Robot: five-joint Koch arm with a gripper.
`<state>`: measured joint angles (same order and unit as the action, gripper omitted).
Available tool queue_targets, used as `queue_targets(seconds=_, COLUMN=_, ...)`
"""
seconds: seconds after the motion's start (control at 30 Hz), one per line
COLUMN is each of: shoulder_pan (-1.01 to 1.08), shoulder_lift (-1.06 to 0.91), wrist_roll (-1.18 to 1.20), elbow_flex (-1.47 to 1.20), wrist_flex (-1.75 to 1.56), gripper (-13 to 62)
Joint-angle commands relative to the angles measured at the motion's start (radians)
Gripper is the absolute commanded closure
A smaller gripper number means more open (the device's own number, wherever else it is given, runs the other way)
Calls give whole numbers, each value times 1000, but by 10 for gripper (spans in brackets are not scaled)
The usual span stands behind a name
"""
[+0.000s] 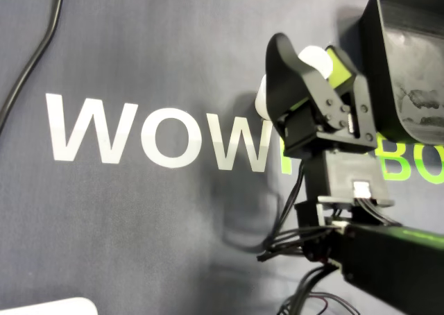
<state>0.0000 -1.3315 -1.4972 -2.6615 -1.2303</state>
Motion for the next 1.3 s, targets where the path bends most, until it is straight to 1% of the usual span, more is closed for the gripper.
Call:
queue_targets(seconds=0.0, shoulder_pan=-2, shoulder_lift=3, wrist_roll=-12, elbow_flex=34, wrist_flex=-89, gripper=175)
queue_targets(seconds=0.1, shoulder_pan=-3, shoulder_lift=14, wrist_roll=-11, elbow_flex=35, wrist_flex=-87, gripper=192)
queue_targets(seconds=0.23, shoulder_pan=-3, shoulder_lift=35, wrist_roll=-9, elbow_flex=48, wrist_flex=-86, gripper=194)
queue_targets(seconds=0.3, shoulder_pan=-3, shoulder_lift=41, wrist_roll=-9, elbow_flex=49, wrist_flex=-86, gripper=229)
queue_targets(seconds=0.37, shoulder_pan=-5, shoulder_lift=51, wrist_roll=-8, elbow_flex=51, wrist_flex=-86, gripper=248)
queue_targets(seconds=0.5, shoulder_pan=-9, shoulder_lift=64, wrist_roll=-8, elbow_flex=61, wrist_flex=-84, gripper=250)
queue_targets(seconds=0.57, shoulder_pan=-18, shoulder_lift=67, wrist_roll=-5, elbow_flex=61, wrist_flex=-84, gripper=296)
queue_targets(seconds=0.7, shoulder_pan=-32, shoulder_lift=74, wrist_roll=5, elbow_flex=71, wrist_flex=-80, gripper=304)
queue_targets(seconds=0.73, shoulder_pan=-32, shoulder_lift=75, wrist_roll=6, elbow_flex=74, wrist_flex=-80, gripper=313)
queue_targets(seconds=0.8, shoulder_pan=-37, shoulder_lift=75, wrist_roll=14, elbow_flex=74, wrist_flex=-81, gripper=359)
queue_targets(seconds=0.83, shoulder_pan=-38, shoulder_lift=75, wrist_roll=18, elbow_flex=74, wrist_flex=-81, gripper=367)
queue_targets(seconds=1.03, shoulder_pan=-40, shoulder_lift=81, wrist_roll=31, elbow_flex=75, wrist_flex=-83, gripper=368)
queue_targets(seconds=1.1, shoulder_pan=-41, shoulder_lift=81, wrist_roll=37, elbow_flex=74, wrist_flex=-84, gripper=405)
queue_targets(seconds=1.27, shoulder_pan=-43, shoulder_lift=81, wrist_roll=51, elbow_flex=72, wrist_flex=-86, gripper=422)
